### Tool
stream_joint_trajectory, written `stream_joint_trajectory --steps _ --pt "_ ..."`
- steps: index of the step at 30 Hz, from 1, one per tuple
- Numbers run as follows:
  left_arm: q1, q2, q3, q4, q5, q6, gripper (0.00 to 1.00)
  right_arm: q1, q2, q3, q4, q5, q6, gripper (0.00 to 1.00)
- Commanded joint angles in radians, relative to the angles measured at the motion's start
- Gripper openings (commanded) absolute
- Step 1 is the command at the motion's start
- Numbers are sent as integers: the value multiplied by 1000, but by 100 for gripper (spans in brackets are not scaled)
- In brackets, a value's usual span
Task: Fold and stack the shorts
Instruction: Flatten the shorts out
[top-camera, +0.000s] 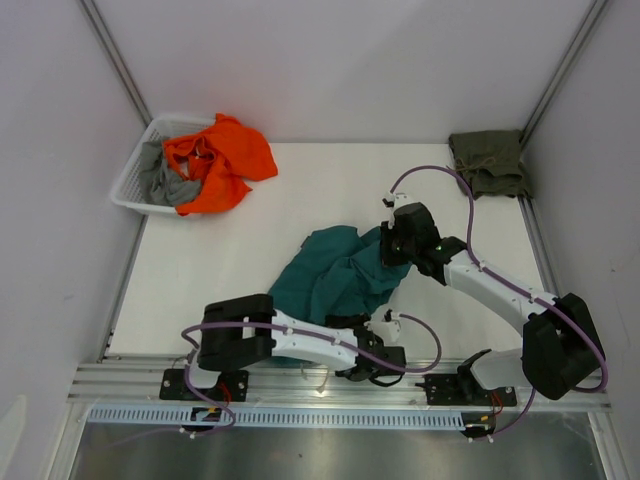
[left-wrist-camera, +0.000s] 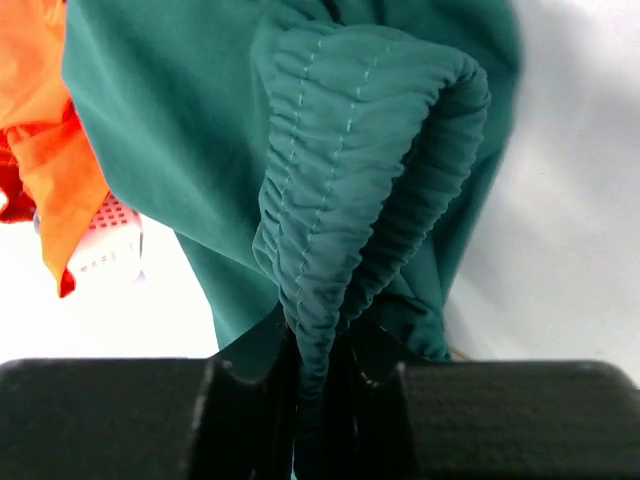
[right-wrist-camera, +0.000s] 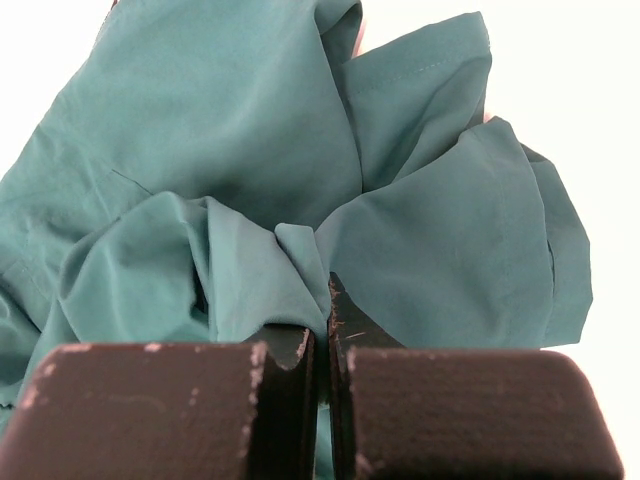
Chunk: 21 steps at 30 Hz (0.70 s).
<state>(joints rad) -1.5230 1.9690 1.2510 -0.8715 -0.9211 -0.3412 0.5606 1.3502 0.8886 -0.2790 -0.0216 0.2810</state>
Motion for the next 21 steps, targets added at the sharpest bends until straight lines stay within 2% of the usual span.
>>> stream_joint_trajectory --steps 1,5,6,8,9,11,12,13,14,15,16,19,21 --pt "-2 -56 7 -28 -36 -62 19 -4 10 30 24 -8 9 0" --pt "0 -295 -120 173 77 -18 19 -4 23 36 17 -8 6 0" --pt "18 -415 -203 254 102 -28 19 -4 24 38 14 -3 6 0" --pt "43 -554 -270 357 186 -54 18 -4 24 38 8 14 6 0" --pt "70 -700 -404 490 224 -53 18 -4 24 38 4 18 6 0" --pt "102 -847 -496 610 345 -59 18 -5 26 38 1 22 10 0" --pt "141 -911 -612 655 381 -62 18 -5 30 38 -2 22 10 0" --pt "158 -1027 -643 708 407 -64 18 -5 33 41 -3 50 12 0" --pt "175 -1074 -665 721 439 -70 17 -2 43 49 -9 61 12 10" --pt "191 -1138 -711 721 445 -71 17 2 43 53 -15 74 12 30" --pt "196 -1157 -717 718 450 -76 17 12 41 56 -20 86 12 59" --pt "208 -1162 -710 662 439 -104 17 67 -35 35 12 144 -20 73" --pt "216 -1156 -705 661 433 -124 17 117 -133 6 59 137 -67 73"
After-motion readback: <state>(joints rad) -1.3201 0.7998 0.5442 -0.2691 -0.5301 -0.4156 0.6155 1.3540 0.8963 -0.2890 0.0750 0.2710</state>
